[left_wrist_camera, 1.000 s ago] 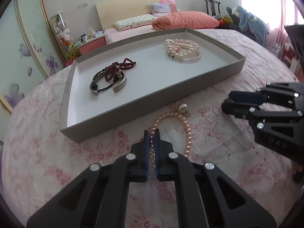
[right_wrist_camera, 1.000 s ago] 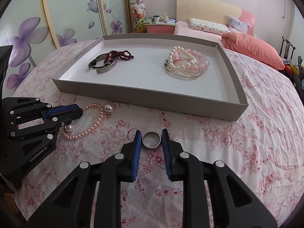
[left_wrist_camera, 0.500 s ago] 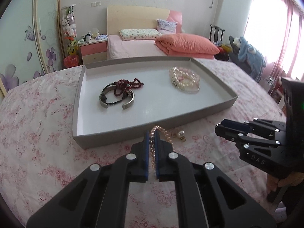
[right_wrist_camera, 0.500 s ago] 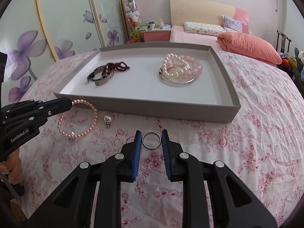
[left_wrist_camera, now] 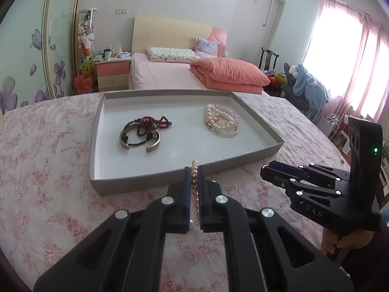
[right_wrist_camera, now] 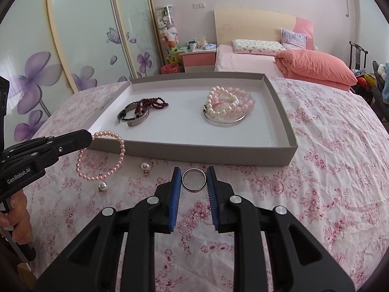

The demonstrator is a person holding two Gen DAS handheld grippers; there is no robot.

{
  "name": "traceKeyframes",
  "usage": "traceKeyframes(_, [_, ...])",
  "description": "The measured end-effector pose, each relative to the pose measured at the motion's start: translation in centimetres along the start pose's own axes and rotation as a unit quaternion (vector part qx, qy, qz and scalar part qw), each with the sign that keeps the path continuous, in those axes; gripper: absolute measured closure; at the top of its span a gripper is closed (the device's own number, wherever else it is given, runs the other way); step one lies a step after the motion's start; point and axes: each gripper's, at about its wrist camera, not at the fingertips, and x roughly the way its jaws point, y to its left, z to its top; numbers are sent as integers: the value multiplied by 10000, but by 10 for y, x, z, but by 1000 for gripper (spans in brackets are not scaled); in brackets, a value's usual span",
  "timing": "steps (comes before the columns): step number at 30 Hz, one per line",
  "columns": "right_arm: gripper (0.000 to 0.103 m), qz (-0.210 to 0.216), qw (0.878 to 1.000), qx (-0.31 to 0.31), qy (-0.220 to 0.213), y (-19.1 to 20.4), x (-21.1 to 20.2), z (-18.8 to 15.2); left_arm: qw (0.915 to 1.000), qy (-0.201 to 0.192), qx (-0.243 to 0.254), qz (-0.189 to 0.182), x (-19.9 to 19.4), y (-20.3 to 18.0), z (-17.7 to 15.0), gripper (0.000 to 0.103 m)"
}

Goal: Organize jewelry
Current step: 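Carry the pink bracelet and silver ring over the tray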

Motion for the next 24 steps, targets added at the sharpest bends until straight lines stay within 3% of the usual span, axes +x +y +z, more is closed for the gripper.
traceKeyframes(9, [81, -6, 9994, -32, -355, 7, -17, 4, 9993, -285, -190, 119, -21, 3, 1, 97])
traceKeyframes(17, [80, -126, 9955, -80, -935, 14, -39, 11, 9951, -727, -280, 602, -51, 7, 2, 97])
traceKeyframes(24, [80, -263, 9896, -105, -1413, 18, -56, 17, 9860, -1216, -125, 1136, -76, -5, 6, 97])
